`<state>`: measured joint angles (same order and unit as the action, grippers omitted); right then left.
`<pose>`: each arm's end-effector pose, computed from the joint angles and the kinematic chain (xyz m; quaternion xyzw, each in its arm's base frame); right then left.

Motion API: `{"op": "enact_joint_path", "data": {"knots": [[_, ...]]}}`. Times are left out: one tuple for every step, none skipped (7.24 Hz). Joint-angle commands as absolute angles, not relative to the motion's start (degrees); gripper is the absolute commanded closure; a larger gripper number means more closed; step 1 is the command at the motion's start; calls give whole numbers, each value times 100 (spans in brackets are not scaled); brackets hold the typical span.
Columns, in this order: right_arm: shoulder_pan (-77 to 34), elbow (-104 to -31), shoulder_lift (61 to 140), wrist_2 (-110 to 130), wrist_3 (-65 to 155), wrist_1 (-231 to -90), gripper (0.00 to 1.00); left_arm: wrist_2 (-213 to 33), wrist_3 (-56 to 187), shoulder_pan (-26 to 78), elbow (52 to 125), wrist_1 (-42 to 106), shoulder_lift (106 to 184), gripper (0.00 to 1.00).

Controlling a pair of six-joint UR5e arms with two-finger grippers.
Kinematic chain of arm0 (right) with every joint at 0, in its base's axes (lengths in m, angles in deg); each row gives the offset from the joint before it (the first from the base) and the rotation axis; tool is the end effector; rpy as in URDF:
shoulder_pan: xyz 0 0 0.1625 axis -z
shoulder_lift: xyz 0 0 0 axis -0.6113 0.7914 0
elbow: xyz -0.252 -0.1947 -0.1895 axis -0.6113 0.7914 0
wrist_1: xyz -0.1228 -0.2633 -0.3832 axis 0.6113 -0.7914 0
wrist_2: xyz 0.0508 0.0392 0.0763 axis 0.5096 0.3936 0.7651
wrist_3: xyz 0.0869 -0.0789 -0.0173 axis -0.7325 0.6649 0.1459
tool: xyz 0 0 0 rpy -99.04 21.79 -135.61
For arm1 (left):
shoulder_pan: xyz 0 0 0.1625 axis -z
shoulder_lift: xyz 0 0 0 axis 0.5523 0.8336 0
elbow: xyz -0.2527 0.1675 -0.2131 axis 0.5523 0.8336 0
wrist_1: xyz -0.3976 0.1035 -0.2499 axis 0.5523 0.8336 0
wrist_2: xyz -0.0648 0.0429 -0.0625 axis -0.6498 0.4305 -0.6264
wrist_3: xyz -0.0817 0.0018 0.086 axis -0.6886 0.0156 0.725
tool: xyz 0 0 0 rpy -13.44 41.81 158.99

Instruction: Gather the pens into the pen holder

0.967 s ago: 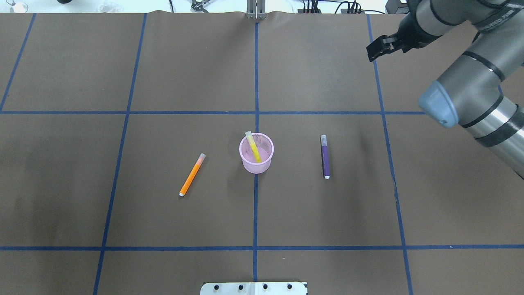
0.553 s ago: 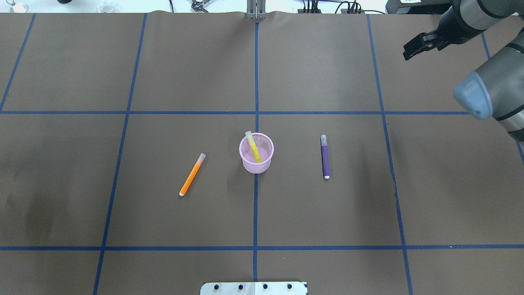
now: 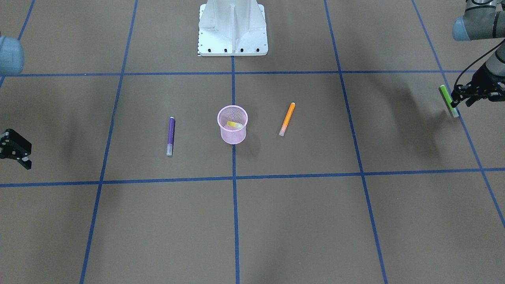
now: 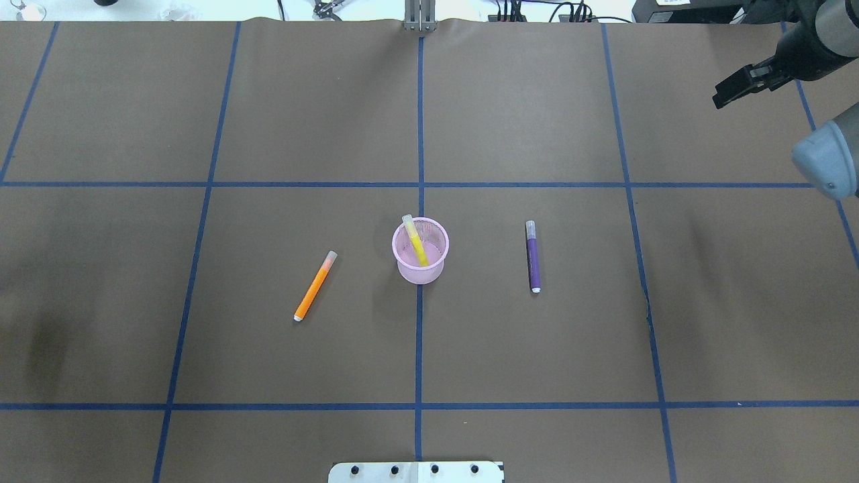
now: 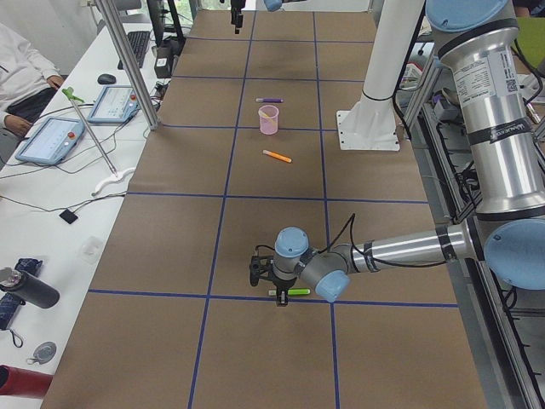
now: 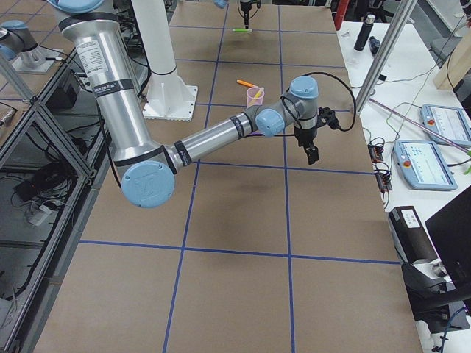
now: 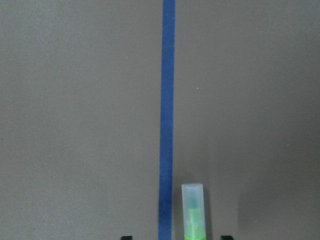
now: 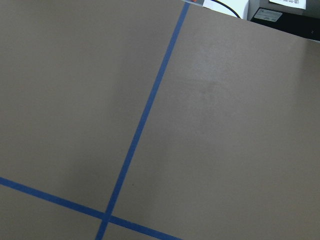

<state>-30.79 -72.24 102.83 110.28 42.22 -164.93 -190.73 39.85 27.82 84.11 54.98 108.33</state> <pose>-0.1823 -0.6478 0.3420 0.1702 -0.3556 -0.1038 0.9131 0.1602 -0.4389 0.7179 0.0438 0.3565 -0.0248 0.9329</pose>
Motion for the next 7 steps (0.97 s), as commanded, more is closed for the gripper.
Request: {"op": "enact_joint_path", "data": {"knots": [[-3122, -7228, 10318, 11057, 4275, -16482, 0, -19079, 4001, 2721, 8350, 5527, 10876, 46], [-3131, -7228, 10326, 11048, 4275, -16482, 0, -19079, 4001, 2686, 8333, 5536, 10902, 46], [-3131, -7228, 10327, 11039, 4275, -16482, 0, -19079, 4010, 2668, 8298, 5536, 10946, 46], [-3131, -7228, 10335, 11031, 4275, -16482, 0, -19070, 4010, 2607, 8228, 5536, 11016, 46], [-3131, -7219, 10335, 11022, 4275, -16482, 0, -19070, 4019, 2580, 8114, 5553, 11121, 50], [-3131, -7219, 10335, 11022, 4275, -16482, 0, -19079, 4027, 2571, 8061, 5658, 11139, 61], [-3140, -7219, 10335, 11022, 4275, -16482, 0, -19079, 4036, 2571, 8060, 5676, 11148, 81]]}}
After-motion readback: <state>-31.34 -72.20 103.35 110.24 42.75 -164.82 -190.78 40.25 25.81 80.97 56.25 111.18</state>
